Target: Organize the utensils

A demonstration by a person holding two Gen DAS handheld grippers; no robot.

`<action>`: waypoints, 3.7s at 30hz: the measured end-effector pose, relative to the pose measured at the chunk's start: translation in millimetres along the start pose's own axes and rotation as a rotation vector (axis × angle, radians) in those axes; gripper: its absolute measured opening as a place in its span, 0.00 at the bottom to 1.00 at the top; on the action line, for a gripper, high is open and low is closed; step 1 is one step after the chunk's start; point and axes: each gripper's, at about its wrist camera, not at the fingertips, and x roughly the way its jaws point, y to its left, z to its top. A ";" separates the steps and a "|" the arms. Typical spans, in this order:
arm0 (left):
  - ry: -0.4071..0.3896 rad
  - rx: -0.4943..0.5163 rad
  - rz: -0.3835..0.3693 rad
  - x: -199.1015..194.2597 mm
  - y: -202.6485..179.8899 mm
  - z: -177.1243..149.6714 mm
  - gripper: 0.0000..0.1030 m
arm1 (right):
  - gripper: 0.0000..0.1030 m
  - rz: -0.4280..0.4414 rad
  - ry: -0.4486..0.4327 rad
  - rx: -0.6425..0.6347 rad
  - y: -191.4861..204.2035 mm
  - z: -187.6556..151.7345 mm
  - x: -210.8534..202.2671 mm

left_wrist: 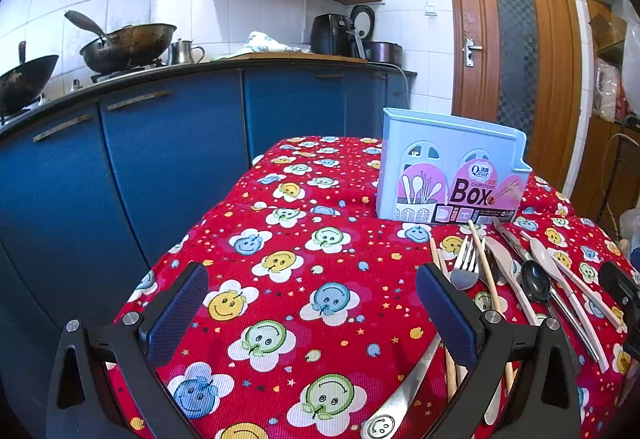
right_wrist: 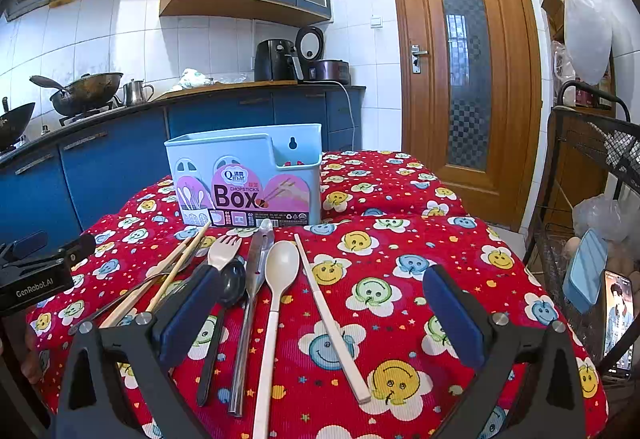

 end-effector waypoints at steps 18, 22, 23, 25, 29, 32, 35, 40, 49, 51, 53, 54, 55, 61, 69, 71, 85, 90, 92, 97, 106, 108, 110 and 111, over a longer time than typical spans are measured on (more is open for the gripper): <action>0.000 -0.002 -0.001 0.0 0.3 0.0 1.00 | 1.00 0.000 0.001 0.001 0.1 -0.2 0.0; 0.001 -0.002 -0.001 0.1 0.3 0.0 1.00 | 1.00 0.001 0.002 0.001 0.0 -0.2 -0.1; 0.001 -0.002 -0.001 0.0 0.3 0.0 1.00 | 1.00 0.000 0.001 0.001 0.0 -0.2 -0.1; 0.000 -0.002 -0.001 0.0 0.3 0.0 1.00 | 1.00 0.001 0.001 0.001 0.0 -0.2 -0.1; 0.001 -0.002 -0.001 0.1 0.4 -0.1 1.00 | 1.00 0.001 0.001 0.001 0.0 -0.2 -0.2; 0.000 -0.003 -0.002 0.1 0.5 -0.1 1.00 | 1.00 0.001 0.001 0.002 0.1 -0.2 -0.2; 0.000 -0.003 -0.002 0.0 0.4 0.0 1.00 | 1.00 0.001 0.001 0.002 0.1 -0.2 -0.3; 0.001 -0.003 -0.002 0.0 0.5 0.0 1.00 | 1.00 0.001 0.001 0.002 0.1 -0.2 -0.4; 0.001 -0.004 -0.002 0.0 0.6 0.0 1.00 | 1.00 0.001 0.002 0.002 0.1 -0.2 -0.3; 0.001 -0.004 -0.002 0.0 0.5 0.1 1.00 | 1.00 0.001 0.001 0.002 0.1 -0.2 -0.4; 0.001 -0.004 -0.002 0.0 0.6 0.1 1.00 | 1.00 0.001 0.001 0.001 0.1 -0.2 -0.3; 0.001 -0.004 -0.002 0.1 0.7 -0.1 1.00 | 1.00 0.001 0.001 0.002 0.0 -0.2 -0.4; 0.001 -0.004 -0.002 0.1 0.8 -0.1 1.00 | 1.00 0.001 0.001 0.002 -0.1 -0.2 -0.4; 0.001 -0.004 -0.003 0.0 0.8 -0.1 1.00 | 1.00 0.001 0.001 0.002 0.0 -0.3 -0.3; 0.003 -0.003 -0.003 0.1 0.6 0.1 1.00 | 1.00 0.001 0.003 0.003 0.1 -0.4 0.1; 0.007 -0.001 -0.005 0.8 0.2 1.0 1.00 | 1.00 0.001 0.003 0.004 0.0 -0.7 -1.3; 0.088 0.058 -0.073 1.9 -5.6 17.1 1.00 | 1.00 0.048 0.151 -0.064 -6.9 23.9 2.6; 0.148 0.088 -0.104 6.2 -10.0 21.6 1.00 | 1.00 0.068 0.232 -0.074 -13.6 34.2 10.2; 0.166 0.087 -0.110 8.2 -9.9 22.4 1.00 | 1.00 0.068 0.255 -0.082 -15.6 35.5 14.0; 0.217 0.099 -0.123 17.1 -10.8 24.9 1.00 | 0.93 0.069 0.311 -0.096 -18.9 38.4 23.4; 0.296 0.206 -0.128 31.5 -25.9 27.1 1.00 | 0.73 0.104 0.432 -0.157 -18.2 41.3 46.0; 0.326 0.215 -0.140 37.6 -28.5 27.4 1.00 | 0.69 0.113 0.463 -0.156 -19.7 42.9 51.7; 0.360 0.216 -0.160 43.2 -29.8 27.2 0.99 | 0.65 0.118 0.495 -0.154 -21.8 44.1 57.3; 0.380 0.220 -0.174 45.8 -30.8 27.2 0.98 | 0.62 0.118 0.508 -0.156 -22.2 44.5 59.8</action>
